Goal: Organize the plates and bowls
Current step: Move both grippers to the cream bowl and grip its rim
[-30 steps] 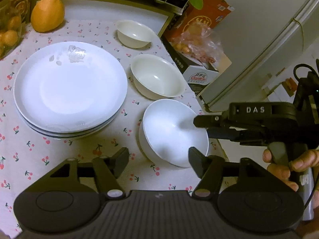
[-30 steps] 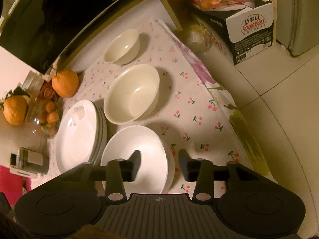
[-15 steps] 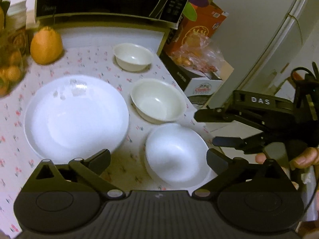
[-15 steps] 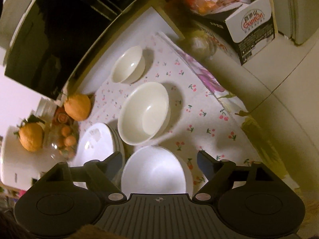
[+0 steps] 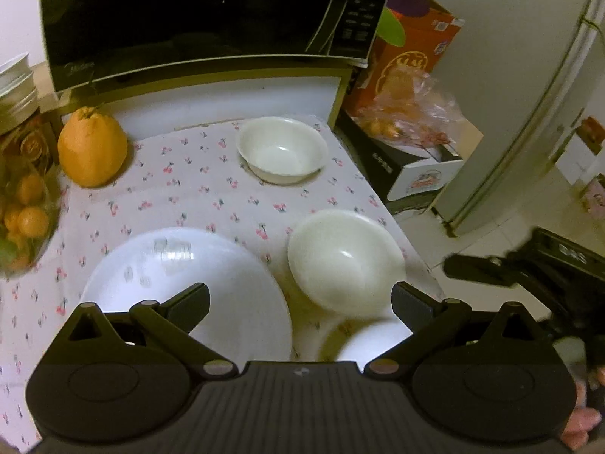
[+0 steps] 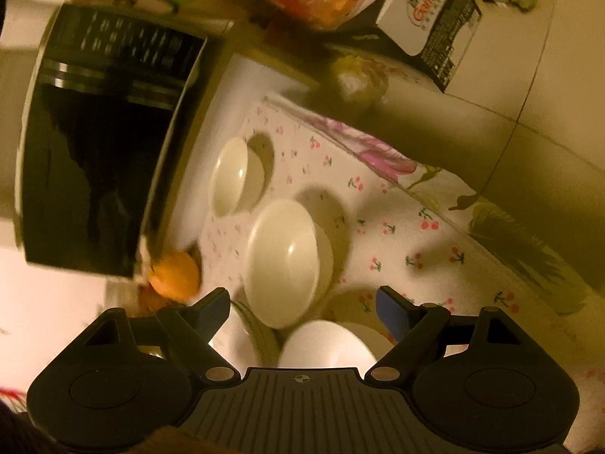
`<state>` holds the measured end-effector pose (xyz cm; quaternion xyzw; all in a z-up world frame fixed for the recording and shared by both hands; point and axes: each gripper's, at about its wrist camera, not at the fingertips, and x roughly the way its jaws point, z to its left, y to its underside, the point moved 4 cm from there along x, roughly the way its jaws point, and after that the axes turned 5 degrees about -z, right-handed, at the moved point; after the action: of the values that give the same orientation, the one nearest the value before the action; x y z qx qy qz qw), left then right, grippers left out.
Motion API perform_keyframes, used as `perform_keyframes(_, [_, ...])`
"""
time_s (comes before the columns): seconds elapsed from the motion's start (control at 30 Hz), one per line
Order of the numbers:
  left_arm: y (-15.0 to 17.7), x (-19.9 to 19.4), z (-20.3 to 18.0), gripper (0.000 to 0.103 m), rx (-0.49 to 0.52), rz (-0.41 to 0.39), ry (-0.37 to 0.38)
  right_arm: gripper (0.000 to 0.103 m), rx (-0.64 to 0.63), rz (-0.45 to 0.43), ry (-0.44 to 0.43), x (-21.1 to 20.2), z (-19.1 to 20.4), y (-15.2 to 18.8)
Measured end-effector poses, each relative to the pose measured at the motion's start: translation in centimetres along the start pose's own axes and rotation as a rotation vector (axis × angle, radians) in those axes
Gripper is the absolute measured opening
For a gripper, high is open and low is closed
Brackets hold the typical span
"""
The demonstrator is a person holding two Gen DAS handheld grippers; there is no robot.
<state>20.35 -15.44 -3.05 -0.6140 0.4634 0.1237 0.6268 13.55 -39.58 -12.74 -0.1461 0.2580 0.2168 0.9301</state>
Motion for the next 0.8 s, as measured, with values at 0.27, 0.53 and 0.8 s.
perform_keyframes(0.27, [-2.3,4.1,0.0,0.099,0.057,0.043,0.036,0.086,0.050,0.001,-0.045,1.3,0.3,-0.3])
perform_keyframes(0.53, [-3.3,6.7,1.0,0.074,-0.003,0.069,0.086,0.086,0.182,0.008,-0.097,2.6,-0.5,-0.6])
perform_keyframes(0.8, [-2.9,8.6,1.3,0.049,-0.011,0.128,0.131,0.084,0.103,-0.024,-0.056,3.3,0.3,-0.3])
